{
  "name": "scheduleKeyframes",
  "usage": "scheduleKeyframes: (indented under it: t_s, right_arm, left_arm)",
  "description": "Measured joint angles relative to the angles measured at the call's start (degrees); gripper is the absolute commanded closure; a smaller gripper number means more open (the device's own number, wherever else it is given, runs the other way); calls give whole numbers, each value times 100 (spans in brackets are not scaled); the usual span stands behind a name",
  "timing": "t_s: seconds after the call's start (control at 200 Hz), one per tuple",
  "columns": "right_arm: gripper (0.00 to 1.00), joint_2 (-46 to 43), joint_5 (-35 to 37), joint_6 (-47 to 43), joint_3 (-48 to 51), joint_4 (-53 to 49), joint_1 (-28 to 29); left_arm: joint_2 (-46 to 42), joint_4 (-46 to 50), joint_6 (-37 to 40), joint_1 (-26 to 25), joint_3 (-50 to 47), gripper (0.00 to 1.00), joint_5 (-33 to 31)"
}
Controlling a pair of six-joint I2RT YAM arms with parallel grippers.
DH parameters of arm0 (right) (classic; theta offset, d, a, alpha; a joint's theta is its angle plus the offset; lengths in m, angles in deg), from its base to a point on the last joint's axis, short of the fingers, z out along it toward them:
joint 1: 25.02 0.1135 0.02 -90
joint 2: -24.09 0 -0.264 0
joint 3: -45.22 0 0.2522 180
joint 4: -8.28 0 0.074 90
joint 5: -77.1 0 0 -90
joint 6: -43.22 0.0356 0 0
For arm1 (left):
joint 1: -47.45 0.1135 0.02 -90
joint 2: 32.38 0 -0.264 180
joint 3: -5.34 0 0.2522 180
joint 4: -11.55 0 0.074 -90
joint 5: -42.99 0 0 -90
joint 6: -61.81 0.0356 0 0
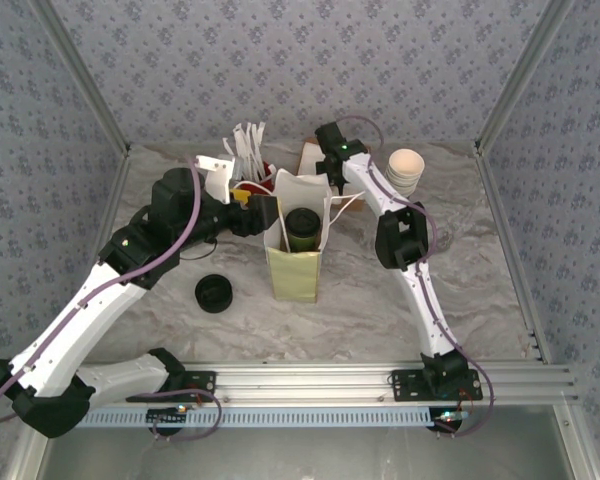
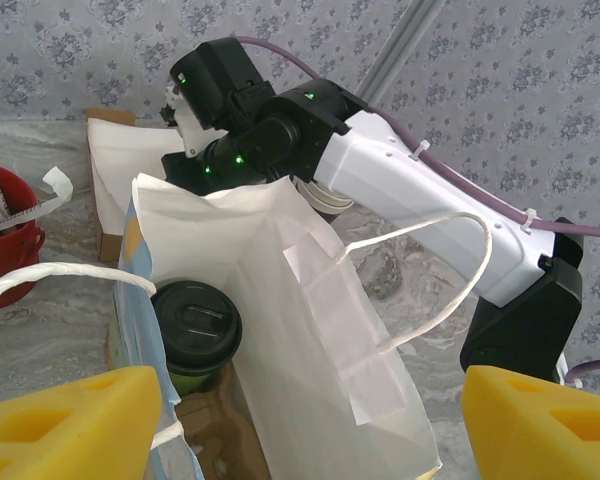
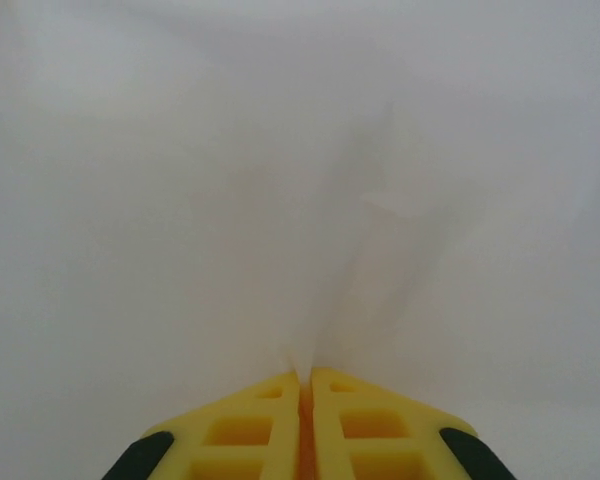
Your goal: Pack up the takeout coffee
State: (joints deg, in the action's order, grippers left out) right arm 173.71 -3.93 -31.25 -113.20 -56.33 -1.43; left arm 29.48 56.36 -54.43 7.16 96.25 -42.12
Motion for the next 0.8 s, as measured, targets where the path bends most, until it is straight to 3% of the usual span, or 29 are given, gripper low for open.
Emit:
scheduleKeyframes:
  t_s: [0.245, 0.435, 0.8]
  right_arm:
    - [91, -551, -42, -52, -17, -24, 7]
    - [100, -1220, -42, -155, -96, -39, 44]
    - [100, -2682, -326, -413, -282, -323, 249]
  left_arm:
    - [0, 2, 0, 0, 0, 21, 2]
    - [0, 2, 0, 0, 0, 21, 2]
    - [-153, 52, 4, 0, -24, 20, -72]
